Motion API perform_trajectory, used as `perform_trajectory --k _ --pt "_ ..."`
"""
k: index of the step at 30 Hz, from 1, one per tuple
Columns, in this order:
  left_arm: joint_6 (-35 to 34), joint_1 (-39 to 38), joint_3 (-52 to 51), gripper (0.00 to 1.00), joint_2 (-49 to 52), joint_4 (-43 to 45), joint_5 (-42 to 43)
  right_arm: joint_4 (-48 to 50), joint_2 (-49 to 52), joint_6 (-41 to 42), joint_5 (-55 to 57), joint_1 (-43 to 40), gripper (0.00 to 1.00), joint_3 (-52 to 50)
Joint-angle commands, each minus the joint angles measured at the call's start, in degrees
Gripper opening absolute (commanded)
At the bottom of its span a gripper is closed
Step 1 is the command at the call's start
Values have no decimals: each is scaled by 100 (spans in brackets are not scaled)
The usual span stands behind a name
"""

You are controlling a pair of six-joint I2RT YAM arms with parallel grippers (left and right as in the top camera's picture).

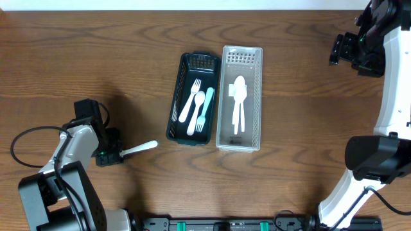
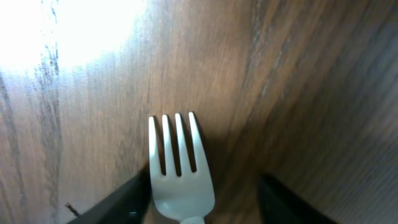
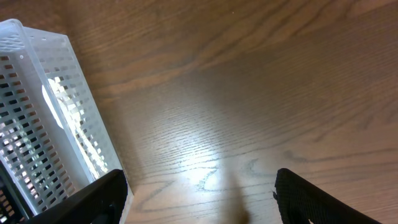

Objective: Pack container
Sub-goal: 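Move left gripper down to the last white fork and grasp it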

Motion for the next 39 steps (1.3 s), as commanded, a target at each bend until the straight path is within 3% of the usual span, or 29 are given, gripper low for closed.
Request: perform_trajectory --k 1,15,19,34,39 --pt "33 4 -341 53 452 157 245 -9 -17 -81 31 2 79 -26" --pt "-11 4 -341 52 452 -31 245 -50 -20 -81 31 2 80 -26" --pt "-7 4 -341 38 452 -37 245 -52 -20 -81 28 2 80 -26" --pt "-2 4 -326 23 450 -20 245 -50 -17 -81 28 2 80 -26" --pt "501 4 -214 20 450 57 243 -48 -20 -81 28 2 80 -26"
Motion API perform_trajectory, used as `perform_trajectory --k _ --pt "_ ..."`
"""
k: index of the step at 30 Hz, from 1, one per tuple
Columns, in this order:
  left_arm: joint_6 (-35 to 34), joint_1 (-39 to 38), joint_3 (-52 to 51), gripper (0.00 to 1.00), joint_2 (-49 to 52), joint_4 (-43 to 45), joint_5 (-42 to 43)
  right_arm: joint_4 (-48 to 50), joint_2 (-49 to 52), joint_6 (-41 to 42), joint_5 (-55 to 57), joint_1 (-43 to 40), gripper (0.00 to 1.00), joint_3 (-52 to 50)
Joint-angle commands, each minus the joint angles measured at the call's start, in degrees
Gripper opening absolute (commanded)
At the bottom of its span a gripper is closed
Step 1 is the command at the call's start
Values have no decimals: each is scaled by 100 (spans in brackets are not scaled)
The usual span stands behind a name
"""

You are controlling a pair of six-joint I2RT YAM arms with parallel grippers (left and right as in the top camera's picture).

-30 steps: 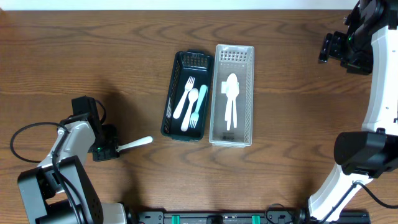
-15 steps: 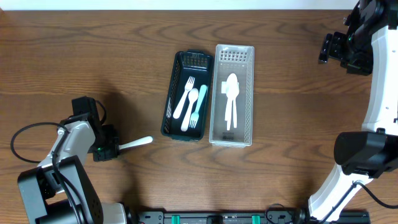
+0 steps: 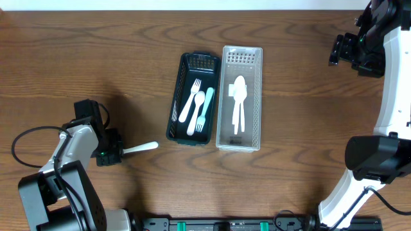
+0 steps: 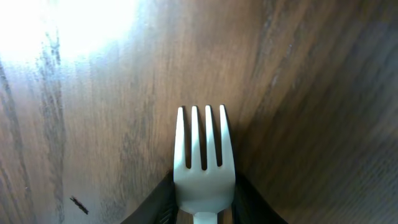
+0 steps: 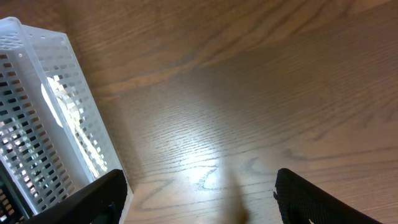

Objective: Pack container
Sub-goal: 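Move left gripper down to the last white fork and grasp it, then carry the last fork into the dark green basket and release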

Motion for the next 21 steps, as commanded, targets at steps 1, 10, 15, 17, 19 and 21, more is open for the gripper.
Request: perform_trajectory --k 1,10,15,17,19,21 --pt "463 -9 -197 19 428 151 98 -17 -20 -79 31 2 80 -26" --pt "1613 -9 352 9 273 -210 229 -17 -20 -83 33 2 80 -26" --pt "2332 -15 1152 6 -63 -909 573 -17 -20 -83 33 2 80 -26" --pt "2599 -17 1637 6 -210 -1344 573 -13 -20 -83 33 2 80 -26" --pt "2833 -61 2184 6 -332 -1786 527 0 -20 -83 33 2 80 -26" --pt "3067 -190 2798 6 -428 -2177 509 15 -20 -83 33 2 80 -26"
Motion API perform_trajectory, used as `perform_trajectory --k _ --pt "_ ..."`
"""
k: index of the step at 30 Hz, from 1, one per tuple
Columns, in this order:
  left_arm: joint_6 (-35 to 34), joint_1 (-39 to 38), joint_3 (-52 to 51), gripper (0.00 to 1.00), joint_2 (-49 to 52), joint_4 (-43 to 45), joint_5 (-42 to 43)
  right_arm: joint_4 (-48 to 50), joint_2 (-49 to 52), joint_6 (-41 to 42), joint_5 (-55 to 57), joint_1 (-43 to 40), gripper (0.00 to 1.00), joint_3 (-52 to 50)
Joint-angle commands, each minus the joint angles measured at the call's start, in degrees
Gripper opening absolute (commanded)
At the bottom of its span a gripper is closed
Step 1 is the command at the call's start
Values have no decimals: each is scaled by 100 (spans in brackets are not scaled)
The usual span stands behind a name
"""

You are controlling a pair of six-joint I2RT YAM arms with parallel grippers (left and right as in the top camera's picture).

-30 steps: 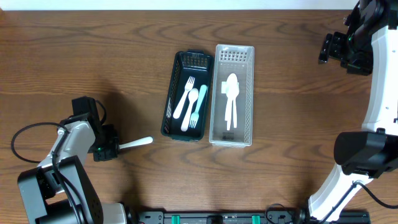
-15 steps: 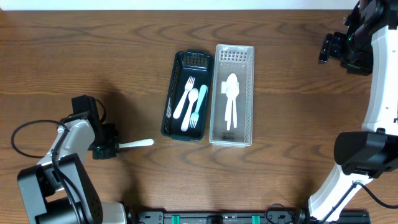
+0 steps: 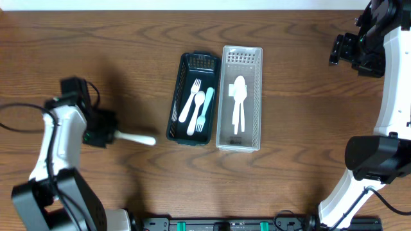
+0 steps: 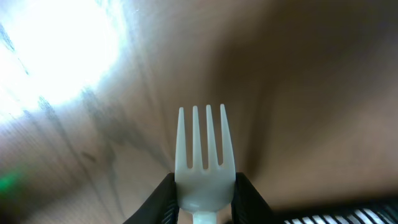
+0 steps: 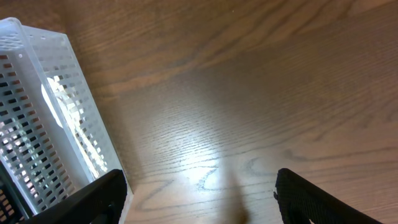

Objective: Pack container
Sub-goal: 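Carry the last fork into the dark green basket and release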

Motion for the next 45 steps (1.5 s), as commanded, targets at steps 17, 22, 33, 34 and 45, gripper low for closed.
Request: perform_trajectory --k 17,22,33,34,45 --pt "3628 -3427 2782 6 -57 -70 -619 33 -20 -81 26 2 80 -26" --pt "4306 -3982 2782 6 649 332 -658 17 -20 -81 26 2 80 -26" --pt "4371 -4111 2782 6 2546 494 -660 -9 -20 -81 28 2 80 -26" --pt "4371 -4111 2782 6 2627 492 -660 -9 -20 -81 28 2 80 -26" --pt "4695 -4111 2885 52 2492 310 -922 -4 -17 -81 28 2 80 -26"
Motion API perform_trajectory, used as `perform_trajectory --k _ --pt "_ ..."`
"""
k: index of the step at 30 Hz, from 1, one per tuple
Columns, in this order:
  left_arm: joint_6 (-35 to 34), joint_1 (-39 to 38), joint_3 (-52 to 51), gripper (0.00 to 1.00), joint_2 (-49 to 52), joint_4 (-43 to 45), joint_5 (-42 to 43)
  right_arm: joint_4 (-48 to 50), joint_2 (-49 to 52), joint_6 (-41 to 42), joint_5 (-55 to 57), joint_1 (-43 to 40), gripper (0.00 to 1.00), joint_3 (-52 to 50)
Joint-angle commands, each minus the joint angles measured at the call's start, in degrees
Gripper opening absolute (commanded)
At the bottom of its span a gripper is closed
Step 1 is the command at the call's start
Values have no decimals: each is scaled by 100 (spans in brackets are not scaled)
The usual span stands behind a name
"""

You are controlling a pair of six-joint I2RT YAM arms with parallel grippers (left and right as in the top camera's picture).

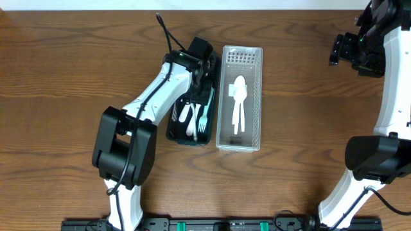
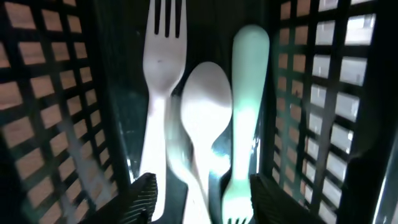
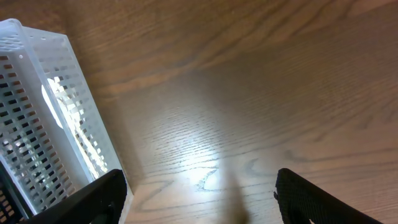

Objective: Pack container
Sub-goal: 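Carry the last fork into the dark green basket and release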

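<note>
My left gripper [image 1: 200,69] hangs open over the dark mesh basket [image 1: 173,115], nothing between its fingers [image 2: 142,198]. Below it in the basket lie a white fork [image 2: 163,56] with tines to the far end, a white spoon [image 2: 205,109] and a pale green fork [image 2: 249,118]. A blurred white piece [image 2: 177,155] lies between fork and spoon; what it is I cannot tell. The white mesh basket [image 1: 255,77] beside it holds white spoons [image 1: 239,96]. My right gripper [image 1: 342,50] stands open at the far right, above bare table [image 3: 205,124].
The two baskets stand side by side mid-table. My left arm [image 1: 151,102] stretches across from the near left and covers part of the dark basket. The white basket's corner [image 3: 37,124] shows in the right wrist view.
My left gripper, then shut on a white fork above the table left of the baskets, is now open over the dark basket with no fork in it. The right arm has not moved.
My left gripper stood open round a white fork lying on the table at the near left. Then it was shut on the fork there, then held it lifted nearer the baskets. Now it is open over the dark basket. The right arm stayed still throughout.
</note>
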Motion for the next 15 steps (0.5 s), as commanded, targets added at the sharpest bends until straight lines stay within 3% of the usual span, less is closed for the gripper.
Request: perform_trajectory --k 1,10,15 --pt "192 24 170 52 -380 -129 -271 -13 -20 -83 28 2 80 -26" --pt "249 269 400 53 -1681 -415 -1532 -2 -20 -83 28 2 80 -26" --pt "68 975 365 53 -1733 -549 -1543 -2 -17 -83 28 2 80 -26"
